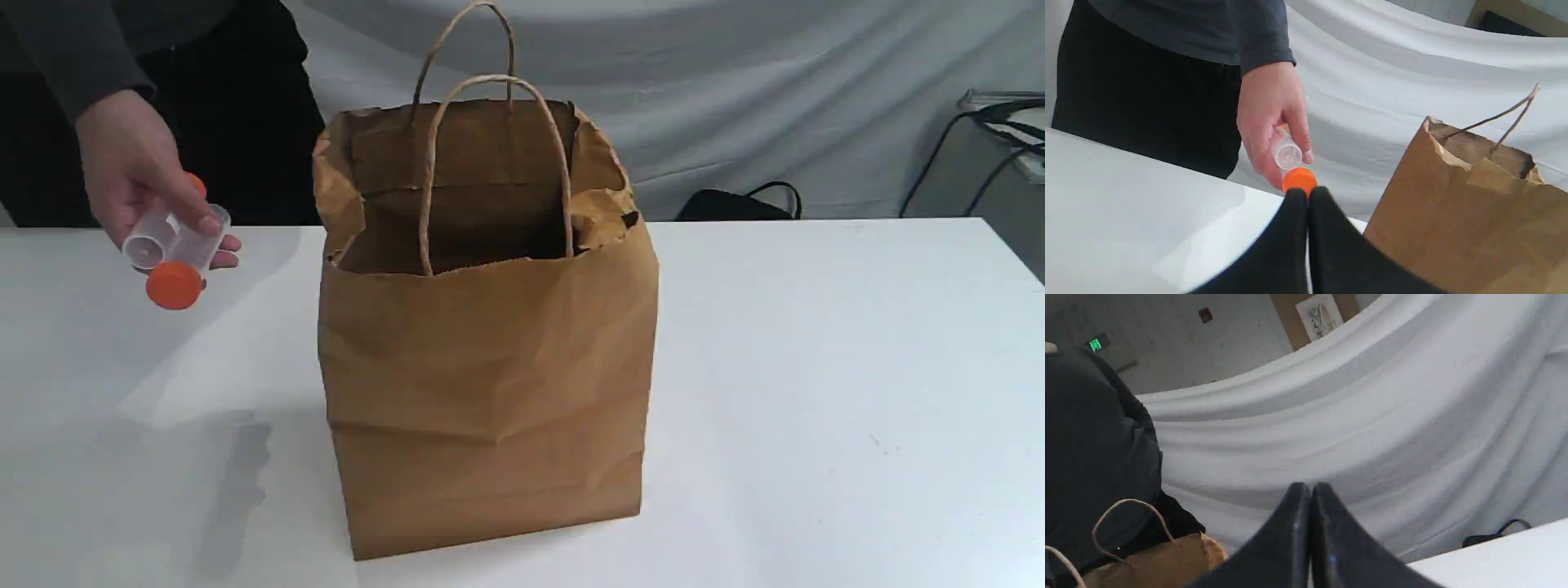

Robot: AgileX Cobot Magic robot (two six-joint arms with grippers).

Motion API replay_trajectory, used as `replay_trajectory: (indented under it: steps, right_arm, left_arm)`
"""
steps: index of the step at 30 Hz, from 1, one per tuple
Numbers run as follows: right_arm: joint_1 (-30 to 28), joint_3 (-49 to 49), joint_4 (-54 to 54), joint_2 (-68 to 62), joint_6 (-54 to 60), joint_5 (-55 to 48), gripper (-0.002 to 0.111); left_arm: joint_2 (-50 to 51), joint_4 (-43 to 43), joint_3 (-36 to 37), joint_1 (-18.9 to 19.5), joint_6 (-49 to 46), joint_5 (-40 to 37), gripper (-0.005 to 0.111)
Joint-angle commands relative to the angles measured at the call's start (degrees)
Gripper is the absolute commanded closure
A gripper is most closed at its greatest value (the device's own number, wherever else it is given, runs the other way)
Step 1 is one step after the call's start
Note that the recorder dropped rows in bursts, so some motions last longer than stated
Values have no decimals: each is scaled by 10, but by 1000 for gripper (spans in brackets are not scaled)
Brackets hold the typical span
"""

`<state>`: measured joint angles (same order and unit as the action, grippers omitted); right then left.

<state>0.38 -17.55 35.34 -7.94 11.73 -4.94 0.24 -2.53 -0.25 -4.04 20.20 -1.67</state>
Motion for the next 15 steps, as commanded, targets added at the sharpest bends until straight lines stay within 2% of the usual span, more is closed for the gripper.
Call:
replay_trajectory:
  steps: [1,9,15]
  right_arm:
    - [-3,-94,-7,-105,82,-44,108]
    - [-3,-349,10,-379,219,-296,108]
    - [-3,-507,132,-562,339,-489,108]
  left_arm:
    - [-2,1,3,1,6,5,107]
    - [-2,1,3,1,6,5,107]
    - [-2,1,3,1,6,5,107]
